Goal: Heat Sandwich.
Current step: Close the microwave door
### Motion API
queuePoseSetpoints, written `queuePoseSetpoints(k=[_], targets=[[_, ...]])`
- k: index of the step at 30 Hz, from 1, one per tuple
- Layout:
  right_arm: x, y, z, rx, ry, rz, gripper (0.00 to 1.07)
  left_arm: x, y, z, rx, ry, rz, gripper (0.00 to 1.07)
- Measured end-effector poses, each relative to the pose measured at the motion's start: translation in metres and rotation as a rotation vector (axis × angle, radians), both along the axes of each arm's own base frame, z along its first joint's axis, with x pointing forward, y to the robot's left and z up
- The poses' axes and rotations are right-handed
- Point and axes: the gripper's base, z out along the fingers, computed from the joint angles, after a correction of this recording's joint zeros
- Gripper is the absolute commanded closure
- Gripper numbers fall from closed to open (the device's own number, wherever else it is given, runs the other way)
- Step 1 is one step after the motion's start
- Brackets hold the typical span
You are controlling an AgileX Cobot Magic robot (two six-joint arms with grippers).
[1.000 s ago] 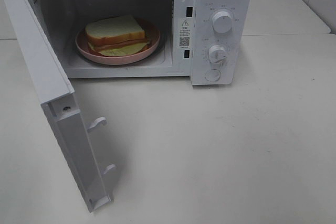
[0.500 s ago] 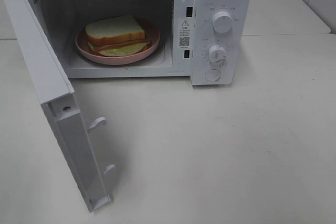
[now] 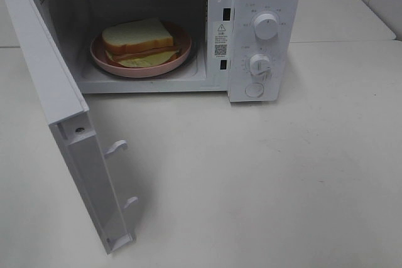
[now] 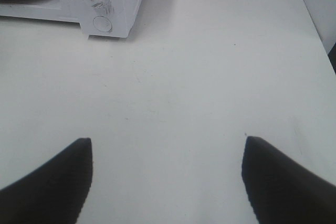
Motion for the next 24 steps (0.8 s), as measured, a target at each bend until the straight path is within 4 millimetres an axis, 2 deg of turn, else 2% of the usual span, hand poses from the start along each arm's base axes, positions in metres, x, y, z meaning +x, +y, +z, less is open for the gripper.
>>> queuePoseSetpoints(k=[18,24], targets=[[-0.0003,0.0003,0.0,0.0,0.0,-0.045,0.32,0.0,0.0,0.0,0.0,0.0,0.0,0.07],[-0.0003,0.0003,0.0,0.0,0.0,-0.045,0.32,-0.0008,0.0,0.0031,-0.002,-0.017,0.001,0.12]])
